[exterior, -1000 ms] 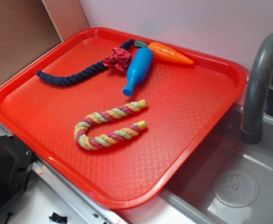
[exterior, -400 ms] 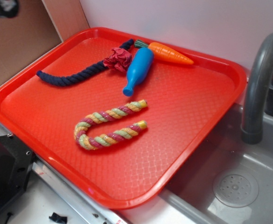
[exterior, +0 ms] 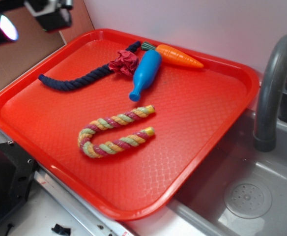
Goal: Grab the red paper.
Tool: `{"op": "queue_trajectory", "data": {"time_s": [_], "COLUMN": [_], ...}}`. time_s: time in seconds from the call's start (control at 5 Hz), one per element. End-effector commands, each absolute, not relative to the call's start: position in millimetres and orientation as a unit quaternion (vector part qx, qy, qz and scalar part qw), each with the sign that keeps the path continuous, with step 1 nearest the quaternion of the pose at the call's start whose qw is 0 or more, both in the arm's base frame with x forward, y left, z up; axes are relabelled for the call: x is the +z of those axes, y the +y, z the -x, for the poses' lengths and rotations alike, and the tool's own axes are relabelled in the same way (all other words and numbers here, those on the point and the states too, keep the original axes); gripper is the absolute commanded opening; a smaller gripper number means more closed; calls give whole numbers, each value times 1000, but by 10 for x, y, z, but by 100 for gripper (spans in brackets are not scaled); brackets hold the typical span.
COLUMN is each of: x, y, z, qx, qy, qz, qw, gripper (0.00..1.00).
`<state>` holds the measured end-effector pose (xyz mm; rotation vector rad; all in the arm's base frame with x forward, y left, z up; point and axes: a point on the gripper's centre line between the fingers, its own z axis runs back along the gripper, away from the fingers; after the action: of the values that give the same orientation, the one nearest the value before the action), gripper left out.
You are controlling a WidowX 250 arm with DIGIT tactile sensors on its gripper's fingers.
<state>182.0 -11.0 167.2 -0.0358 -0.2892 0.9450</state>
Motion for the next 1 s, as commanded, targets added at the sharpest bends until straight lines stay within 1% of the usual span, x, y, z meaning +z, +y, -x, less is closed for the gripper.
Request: {"op": "queue_trajectory", "data": {"time_s": [0.0, 0.2, 0.4, 0.6, 0.8], "x": [1351, 1126, 966, 812, 714], "y": [132, 209, 319, 388, 440], "z": [-2322, -2631, -2797, -2945, -3019], "qx": [571, 577, 596, 606, 614], "qy": [-167, -164, -170, -164, -160], "qz": [88, 113, 116, 133, 137], "qw": [799, 792, 776, 767, 760], "gripper": [100, 100, 100, 100, 100]}}
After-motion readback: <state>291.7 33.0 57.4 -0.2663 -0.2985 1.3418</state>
